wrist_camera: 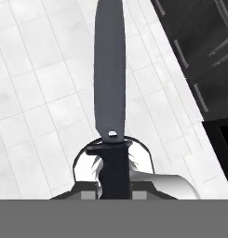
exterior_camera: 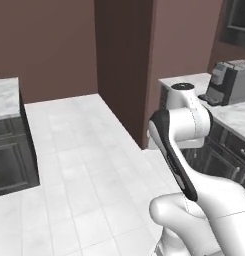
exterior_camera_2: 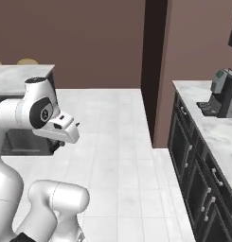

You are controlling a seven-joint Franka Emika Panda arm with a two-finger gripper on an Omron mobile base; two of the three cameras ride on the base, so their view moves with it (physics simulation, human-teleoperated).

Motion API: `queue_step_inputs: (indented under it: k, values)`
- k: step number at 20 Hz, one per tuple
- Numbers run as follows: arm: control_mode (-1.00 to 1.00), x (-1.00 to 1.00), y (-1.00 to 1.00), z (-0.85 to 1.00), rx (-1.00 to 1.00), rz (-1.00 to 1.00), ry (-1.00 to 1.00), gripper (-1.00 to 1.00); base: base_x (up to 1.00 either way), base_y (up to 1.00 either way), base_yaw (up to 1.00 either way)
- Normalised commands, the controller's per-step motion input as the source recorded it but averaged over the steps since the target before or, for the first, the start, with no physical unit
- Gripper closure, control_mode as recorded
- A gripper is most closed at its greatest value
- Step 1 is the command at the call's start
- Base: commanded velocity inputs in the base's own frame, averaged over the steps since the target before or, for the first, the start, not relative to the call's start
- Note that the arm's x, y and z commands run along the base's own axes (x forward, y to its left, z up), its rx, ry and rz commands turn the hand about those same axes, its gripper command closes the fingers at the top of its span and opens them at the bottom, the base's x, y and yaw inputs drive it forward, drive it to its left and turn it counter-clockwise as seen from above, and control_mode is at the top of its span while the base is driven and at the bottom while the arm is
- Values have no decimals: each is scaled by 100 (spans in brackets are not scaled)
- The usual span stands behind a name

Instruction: Retrieve the butter from the fridge and place it on a plate on the dining table. Then retrieve the butter knife by the fridge and place it near the plate.

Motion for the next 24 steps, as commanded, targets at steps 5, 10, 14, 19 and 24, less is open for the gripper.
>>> queue_step_inputs:
  k: [5, 10, 14, 19, 24]
  values:
    - [100, 0, 0, 0, 0, 0, 0, 100, 100, 3, -10]
    - [100, 0, 0, 0, 0, 0, 0, 100, 100, 5, -14]
    - [100, 0, 0, 0, 0, 0, 0, 100, 100, 27, -4]
    - [100, 0, 0, 0, 0, 0, 0, 100, 100, 51, -2]
    - [100, 0, 0, 0, 0, 0, 0, 100, 100, 21, -6]
